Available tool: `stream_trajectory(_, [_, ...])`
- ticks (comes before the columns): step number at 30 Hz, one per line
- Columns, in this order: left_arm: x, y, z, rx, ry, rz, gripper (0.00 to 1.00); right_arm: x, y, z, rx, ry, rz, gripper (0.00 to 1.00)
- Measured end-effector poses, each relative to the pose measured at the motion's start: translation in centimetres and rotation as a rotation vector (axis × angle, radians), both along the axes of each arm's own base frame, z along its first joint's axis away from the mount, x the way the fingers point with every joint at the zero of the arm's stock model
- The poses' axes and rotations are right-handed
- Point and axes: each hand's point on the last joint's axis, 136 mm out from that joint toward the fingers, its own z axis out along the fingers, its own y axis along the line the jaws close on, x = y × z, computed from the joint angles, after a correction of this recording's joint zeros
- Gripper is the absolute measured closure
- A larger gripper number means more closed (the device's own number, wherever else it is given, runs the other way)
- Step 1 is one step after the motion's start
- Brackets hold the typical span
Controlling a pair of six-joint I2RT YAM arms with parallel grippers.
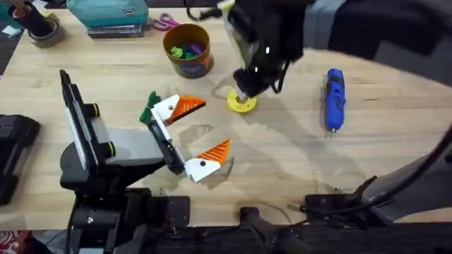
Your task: Pick up the gripper from the table and insert it into the empty holder that is missing its gripper. Then pick up a screw, insert it into the mounting hole, and use the screwdriver to tighten it. Finally, clean up the table by picking up the vegetable and placing it into the bucket.
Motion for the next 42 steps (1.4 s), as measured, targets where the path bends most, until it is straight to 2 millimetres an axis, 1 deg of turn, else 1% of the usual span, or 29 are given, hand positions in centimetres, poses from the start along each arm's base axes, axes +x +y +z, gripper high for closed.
stream_trajectory(7, [0.0, 0.0, 0.0, 0.000, 0.000, 0.000, 0.014, 0.8, 0.6, 9.1, 0.027, -0.056, 0.024, 0.995])
stream_trajectory(11, [0.0, 0.0, 0.0, 0.000, 0.000, 0.000, 0.015, 0.6, 0.4, 13.2, 0.042, -0.094, 0.048, 0.995])
stream_trajectory(15, [0.0, 0.0, 0.0, 0.000, 0.000, 0.000, 0.015, 0.3, 0.1, 16.0, 0.057, -0.127, 0.076, 0.995])
stream_trajectory(18, [0.0, 0.0, 0.0, 0.000, 0.000, 0.000, 0.015, 0.1, 0.2, 17.4, 0.066, -0.150, 0.102, 0.995])
stream_trajectory(22, [0.0, 0.0, 0.0, 0.000, 0.000, 0.000, 0.015, -0.3, 1.4, 18.6, 0.088, -0.192, 0.161, 0.995])
stream_trajectory(31, [0.0, 0.0, 0.0, 0.000, 0.000, 0.000, 0.015, -2.4, 5.8, 19.4, 0.134, -0.250, 0.316, 0.995])
stream_trajectory(36, [0.0, 0.0, 0.0, 0.000, 0.000, 0.000, 0.015, -3.5, 7.4, 19.6, 0.148, -0.266, 0.380, 0.995])
stream_trajectory(42, [0.0, 0.0, 0.0, 0.000, 0.000, 0.000, 0.015, -4.2, 9.2, 20.1, 0.178, -0.303, 0.434, 0.995])
